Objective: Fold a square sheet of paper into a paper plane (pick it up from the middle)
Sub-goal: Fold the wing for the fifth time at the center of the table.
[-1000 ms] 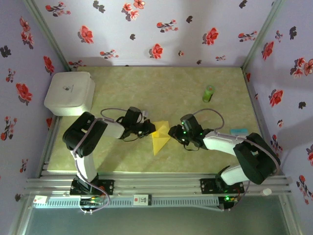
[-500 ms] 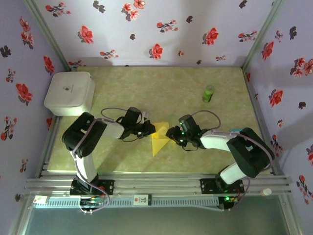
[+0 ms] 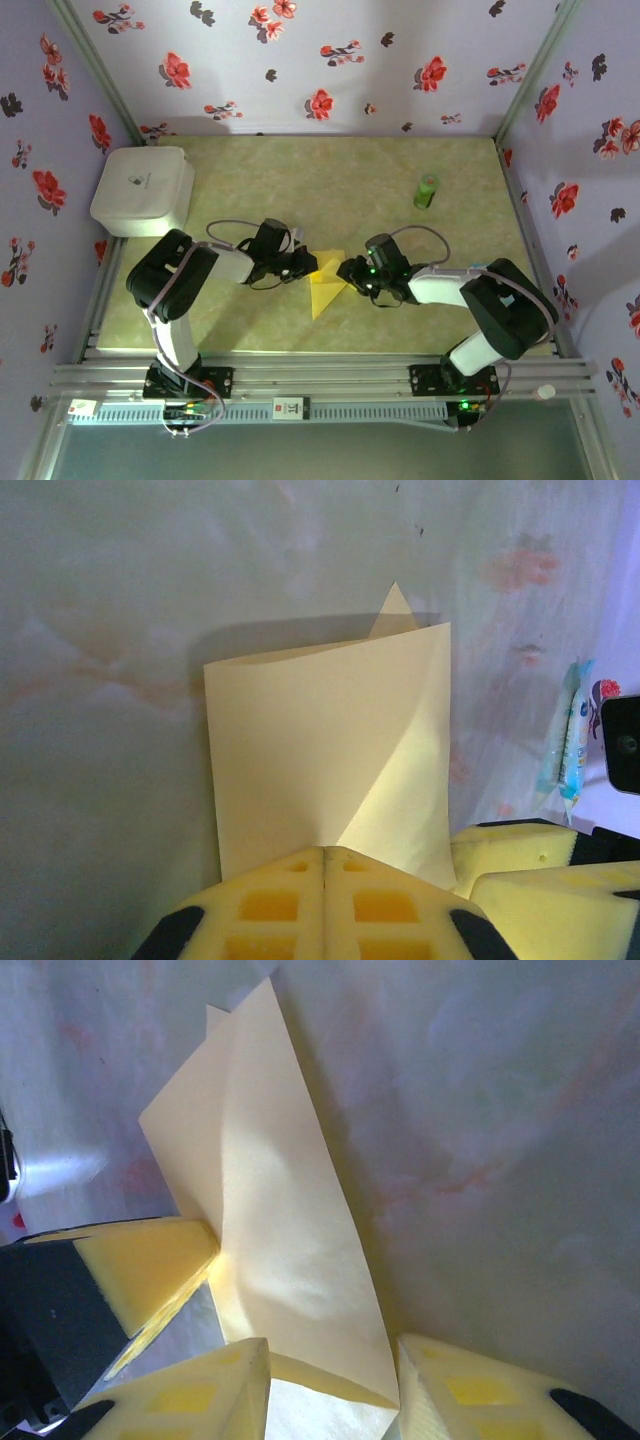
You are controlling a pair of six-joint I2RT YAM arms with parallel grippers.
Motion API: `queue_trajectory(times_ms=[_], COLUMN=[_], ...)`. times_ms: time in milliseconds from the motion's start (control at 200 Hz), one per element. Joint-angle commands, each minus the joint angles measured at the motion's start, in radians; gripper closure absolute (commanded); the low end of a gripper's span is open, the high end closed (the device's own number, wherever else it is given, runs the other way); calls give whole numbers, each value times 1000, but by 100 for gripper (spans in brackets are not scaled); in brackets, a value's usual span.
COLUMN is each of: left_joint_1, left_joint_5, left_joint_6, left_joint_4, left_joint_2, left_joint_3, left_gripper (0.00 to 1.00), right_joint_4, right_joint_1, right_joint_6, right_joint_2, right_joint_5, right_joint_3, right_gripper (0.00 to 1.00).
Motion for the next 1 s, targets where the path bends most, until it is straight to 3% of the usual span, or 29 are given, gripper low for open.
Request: queue_trajectory(times_ms=[0,250,665,785,995], left_joint_1=[-5,-5,-5,-6,-5], left_joint_5=[24,20,19,12,-18], left_joint_6=[27,23,14,2,11], left_joint_4=[-91,-90,-87,-85,-141], left_joint_2=[-6,-6,-14,-39,-138], left_joint_3=[-28,-25,-23,-28,-19], left_gripper=[97,97,97,97,94], right_joint_4=[89,198,201,186,193], right_joint_1=[-14,-66,-90,-90,-90], right_joint_6=[13,-3,-22,-27,-24], right_joint_2=[8,39,91,90,95], right_joint_5=[-22,-100,-152,-150,-151], right_joint_3=[-16,-18,-5,-7,-5], right_gripper=[63,64,66,70,87])
